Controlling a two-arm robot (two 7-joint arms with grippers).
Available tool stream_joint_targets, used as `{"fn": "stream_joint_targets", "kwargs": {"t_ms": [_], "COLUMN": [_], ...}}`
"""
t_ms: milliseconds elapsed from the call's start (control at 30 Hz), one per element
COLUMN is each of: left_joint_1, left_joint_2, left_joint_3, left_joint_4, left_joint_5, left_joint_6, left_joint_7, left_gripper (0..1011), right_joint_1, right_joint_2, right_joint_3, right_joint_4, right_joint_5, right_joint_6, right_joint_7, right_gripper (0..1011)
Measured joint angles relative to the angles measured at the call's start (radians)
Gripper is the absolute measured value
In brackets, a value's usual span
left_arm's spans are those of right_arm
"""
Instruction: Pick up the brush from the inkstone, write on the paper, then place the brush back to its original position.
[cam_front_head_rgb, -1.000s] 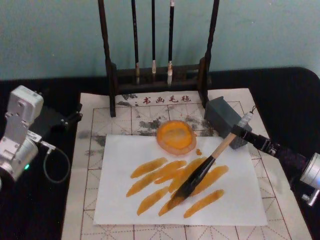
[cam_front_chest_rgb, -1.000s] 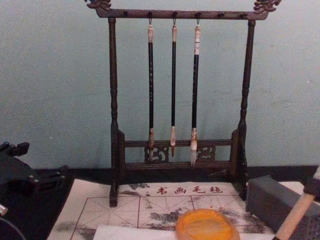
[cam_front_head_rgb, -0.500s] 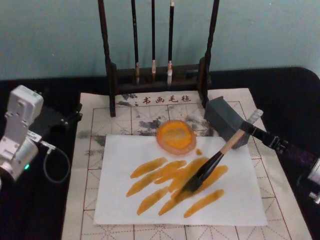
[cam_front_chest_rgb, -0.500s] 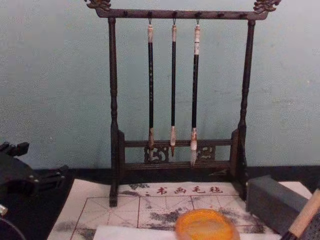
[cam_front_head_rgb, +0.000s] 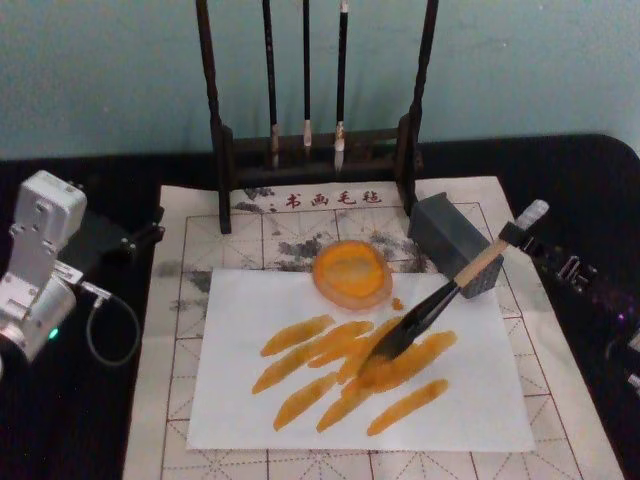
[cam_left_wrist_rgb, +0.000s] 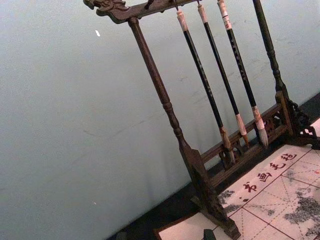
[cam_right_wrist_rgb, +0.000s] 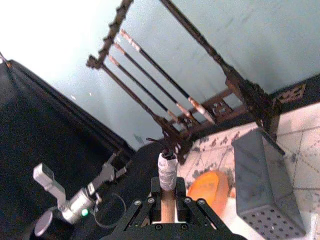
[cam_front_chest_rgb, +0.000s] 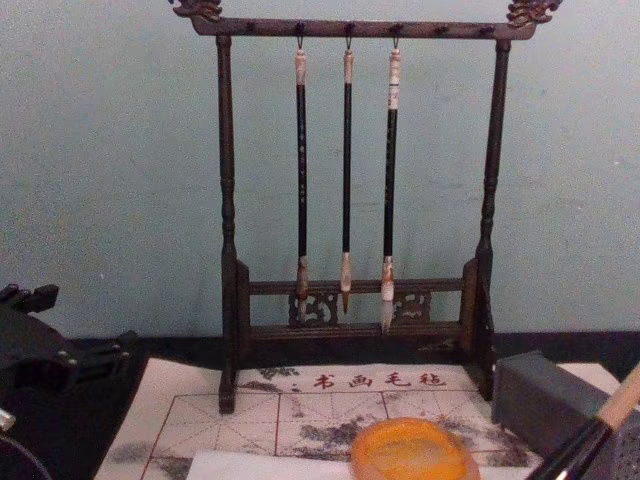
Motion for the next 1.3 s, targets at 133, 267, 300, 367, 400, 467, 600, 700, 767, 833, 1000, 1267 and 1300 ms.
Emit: {"fn": "stream_joint_targets", "kwargs": {"t_ms": [133, 267, 300, 367, 400, 467, 600, 700, 767, 833, 1000, 1267, 1300], "left_joint_1": [0.0, 0.0, 0.0, 0.0, 0.0, 0.0, 0.0, 0.0, 0.0, 0.0, 0.0, 0.0, 0.0], "left_joint_2": [0.0, 0.0, 0.0, 0.0, 0.0, 0.0, 0.0, 0.0, 0.0, 0.0, 0.0, 0.0, 0.0], "left_joint_3": [0.0, 0.0, 0.0, 0.0, 0.0, 0.0, 0.0, 0.0, 0.0, 0.0, 0.0, 0.0, 0.0], "left_joint_4": [0.0, 0.0, 0.0, 0.0, 0.0, 0.0, 0.0, 0.0, 0.0, 0.0, 0.0, 0.0, 0.0], "left_joint_5": [0.0, 0.0, 0.0, 0.0, 0.0, 0.0, 0.0, 0.0, 0.0, 0.0, 0.0, 0.0, 0.0], "left_joint_6": [0.0, 0.0, 0.0, 0.0, 0.0, 0.0, 0.0, 0.0, 0.0, 0.0, 0.0, 0.0, 0.0], "left_joint_7": [0.0, 0.0, 0.0, 0.0, 0.0, 0.0, 0.0, 0.0, 0.0, 0.0, 0.0, 0.0, 0.0], "left_gripper": [1001, 1001, 1001, 1001, 1001, 1001, 1001, 1001, 1001, 1001, 1001, 1001, 1001], "right_joint_1": [-0.011, -0.017, -0.018, -0.019, -0.02, -0.02, -0.021, -0.021, -0.021, -0.022, -0.022, -0.018, -0.017], "right_joint_2": [-0.012, -0.025, -0.028, -0.033, -0.034, -0.036, -0.039, -0.04, -0.041, -0.043, -0.05, -0.072, -0.074], "right_joint_3": [0.021, 0.033, 0.034, 0.038, 0.039, 0.04, 0.04, 0.041, 0.041, 0.042, 0.042, 0.046, 0.047], "right_joint_4": [-0.005, -0.006, -0.006, -0.006, -0.006, -0.006, -0.007, -0.007, -0.007, -0.007, -0.004, 0.005, 0.007], "right_joint_5": [0.026, 0.039, 0.041, 0.044, 0.045, 0.046, 0.046, 0.046, 0.047, 0.047, 0.051, 0.06, 0.06], "right_joint_6": [-0.021, -0.035, -0.037, -0.042, -0.043, -0.044, -0.044, -0.044, -0.044, -0.044, -0.044, -0.055, -0.057], "right_joint_7": [-0.01, -0.024, -0.026, -0.03, -0.031, -0.032, -0.034, -0.034, -0.035, -0.036, -0.039, -0.058, -0.06], "right_gripper": [183, 183, 183, 183, 183, 183, 182, 183, 183, 183, 183, 183, 183]}}
